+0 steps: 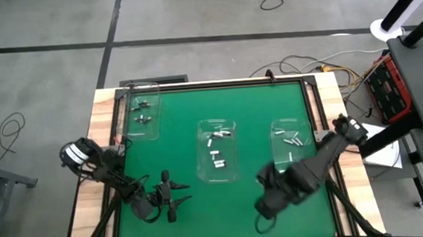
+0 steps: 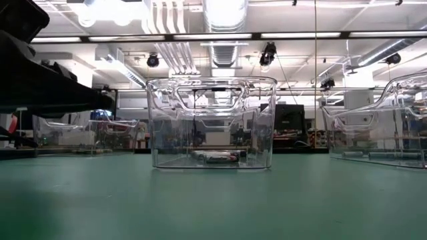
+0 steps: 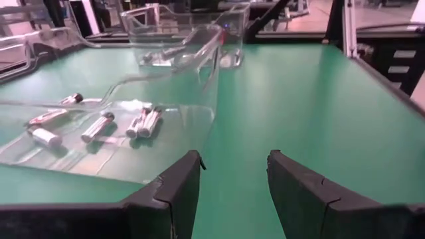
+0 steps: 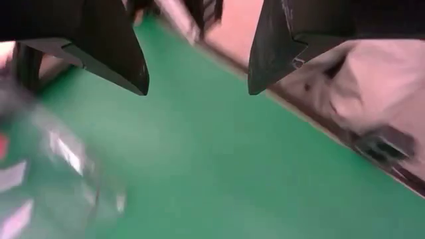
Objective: Sort batteries
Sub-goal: Put the black battery into the left transparent bin
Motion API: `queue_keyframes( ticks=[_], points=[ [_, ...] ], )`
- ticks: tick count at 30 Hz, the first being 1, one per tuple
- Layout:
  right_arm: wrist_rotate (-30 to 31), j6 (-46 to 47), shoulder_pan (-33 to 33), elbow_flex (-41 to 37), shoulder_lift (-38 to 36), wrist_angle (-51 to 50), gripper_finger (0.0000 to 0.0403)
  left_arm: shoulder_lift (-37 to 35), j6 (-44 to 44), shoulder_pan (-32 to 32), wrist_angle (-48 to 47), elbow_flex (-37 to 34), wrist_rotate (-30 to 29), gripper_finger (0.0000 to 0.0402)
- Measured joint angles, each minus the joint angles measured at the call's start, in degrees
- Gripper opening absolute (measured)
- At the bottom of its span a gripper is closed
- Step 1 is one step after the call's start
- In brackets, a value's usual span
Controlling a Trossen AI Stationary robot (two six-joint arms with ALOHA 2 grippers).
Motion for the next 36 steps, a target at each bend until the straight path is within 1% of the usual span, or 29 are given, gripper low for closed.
queue_keyframes(
  ticks=[4,7,14,18,22,26,30,36],
  points=[
    [-11.0,9.2,3.9,-4.9,2.6,0.7,0.0235,-1.0,0.9,-0.1,0.2,0.1,1.9,0.0156],
    [-17.6,12.4,6.6,-10.0,4.0,6.5,0.0229,-2.0,2.3,-0.2,0.1,-0.1,3.4,0.0156],
    [-26.3,20.4,10.5,-23.4,4.6,26.1,0.0226,-3.6,5.5,-0.2,0.2,-0.2,5.2,0.0156],
    [-32.6,22.1,11.6,-31.8,4.2,32.6,0.0223,-3.8,5.9,-0.4,0.3,-0.3,5.3,0.0159],
    [-37.6,23.3,12.0,-38.7,4.0,40.2,0.0219,-3.8,6.4,-1.2,0.3,-0.3,7.1,0.0163],
    [-39.7,24.3,12.2,-43.6,3.9,46.9,0.0218,-3.8,7.6,-2.3,0.3,-0.3,7.1,0.0163],
    [-41.7,24.2,13.2,-47.3,3.2,50.7,0.0209,-3.8,8.0,-2.9,0.4,-0.3,7.0,0.0163],
    [-42.4,29.7,16.4,-52.7,-2.0,53.5,0.0177,-3.8,8.0,-3.1,0.4,-0.3,7.0,0.0163]
  ],
)
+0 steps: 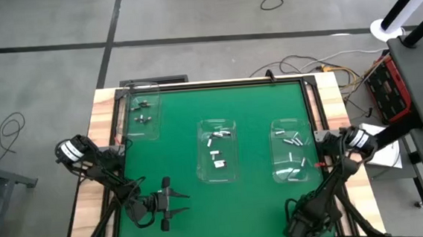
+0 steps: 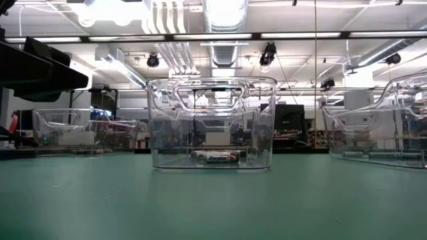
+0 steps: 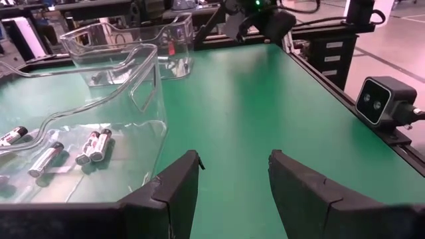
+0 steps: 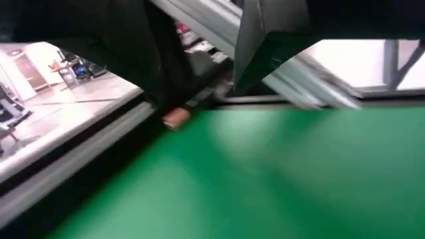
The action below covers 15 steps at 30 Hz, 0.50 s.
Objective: Sort batteries
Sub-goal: Put the black battery into the left transparent bin
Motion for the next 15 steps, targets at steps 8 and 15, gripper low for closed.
queue_keyframes(
  ticks=[8,15],
  points=[
    [-0.3,5.9,1.9,-5.4,-4.4,9.4,0.0124,0.0,0.3,0.0,0.1,0.0,-0.2,0.0163],
    [-0.5,4.4,2.5,-7.9,-2.9,10.8,0.0057,0.0,0.3,0.0,0.1,0.0,-0.4,0.0163]
  ],
)
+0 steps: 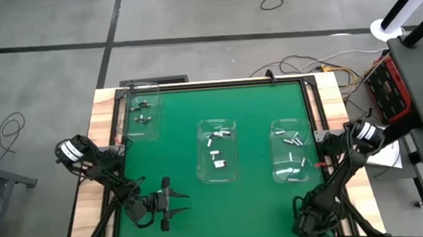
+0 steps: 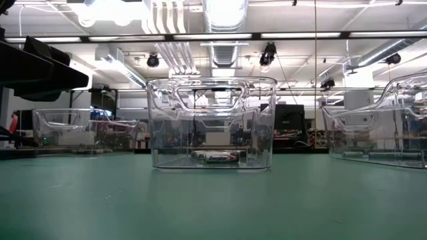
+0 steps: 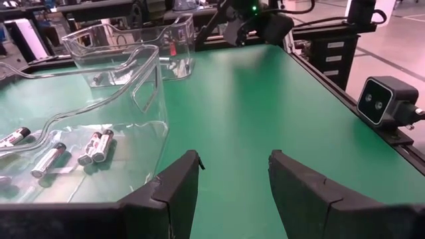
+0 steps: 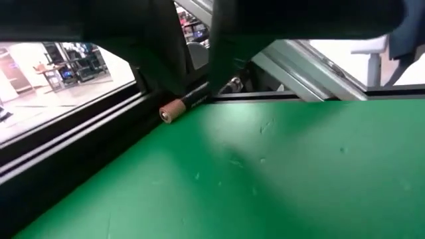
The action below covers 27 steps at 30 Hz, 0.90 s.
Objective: Sort batteries
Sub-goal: Put the black battery into the left transparent bin
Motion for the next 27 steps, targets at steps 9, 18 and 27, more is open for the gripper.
queue_keyframes(
  ticks=[9,18,27],
  points=[
    [-0.9,1.2,2.2,-1.3,0.3,5.5,0.0011,0.0,-0.1,0.0,0.1,0.0,0.0,0.0163],
    [0.8,6.0,4.6,-1.9,0.3,7.3,0.0010,0.0,-0.1,0.0,0.2,0.0,0.0,0.0163],
    [2.5,7.3,4.6,-1.8,0.5,11.0,0.0009,0.0,0.1,0.0,0.2,0.0,0.0,0.0163]
  ],
)
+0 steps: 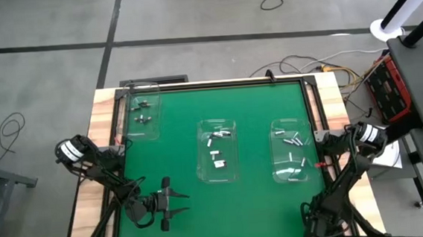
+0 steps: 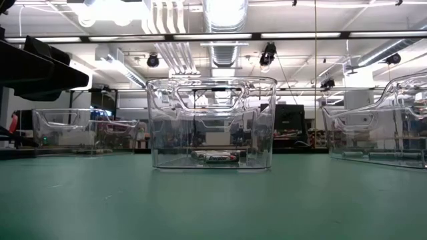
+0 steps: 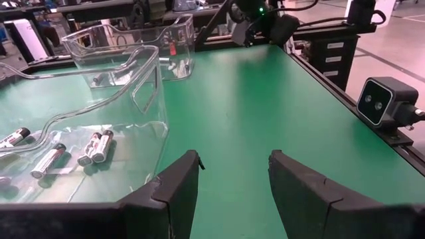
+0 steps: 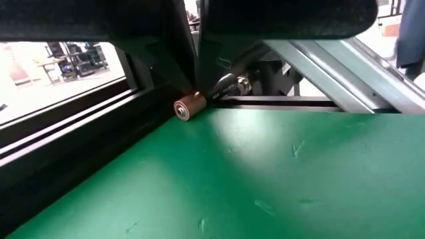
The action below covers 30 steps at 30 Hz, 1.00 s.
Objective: Sort batteries
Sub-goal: Put the black battery into the left transparent bin
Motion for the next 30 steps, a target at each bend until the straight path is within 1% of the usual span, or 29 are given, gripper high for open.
queue_keyframes(
  ticks=[8,12,13,15,18,21,24,26,28,30],
  points=[
    [-0.3,-1.3,-0.1,-0.1,0.0,-4.5,0.0009,0.0,0.0,0.0,-0.2,0.0,0.0,0.0163],
    [0.6,-6.0,-1.3,1.2,-0.2,-12.2,0.0009,0.0,0.0,0.0,-0.2,0.0,0.0,0.0163],
    [1.8,-8.1,-1.7,2.2,-0.2,-14.7,0.0009,0.0,0.0,0.0,-0.2,0.0,0.0,0.0163],
    [6.1,-11.5,-2.6,4.2,-0.7,-19.3,0.0009,0.0,0.0,0.0,-0.2,0.0,0.0,0.0163],
    [14.0,-10.2,-3.0,6.6,-1.2,-23.3,0.0009,0.0,0.1,0.0,-0.2,0.0,0.0,0.0163],
    [19.2,-7.2,-1.4,8.8,-1.4,-24.9,0.0009,0.0,0.1,0.0,-0.2,0.0,0.0,0.0163],
    [20.0,-5.7,0.3,11.6,-1.7,-27.5,0.0009,0.0,0.3,0.0,-0.2,0.0,0.0,0.0163],
    [21.2,-5.0,0.8,13.1,-0.6,-30.3,0.0009,0.0,0.5,0.1,-0.2,0.0,0.0,0.0163],
    [24.0,-5.4,0.6,15.0,-0.3,-33.8,0.0009,0.0,1.0,0.1,0.0,0.0,0.0,0.0163],
    [25.2,-7.0,-0.5,17.0,-0.3,-37.0,0.0009,0.0,1.4,0.1,0.1,0.0,0.0,0.0163]
  ],
)
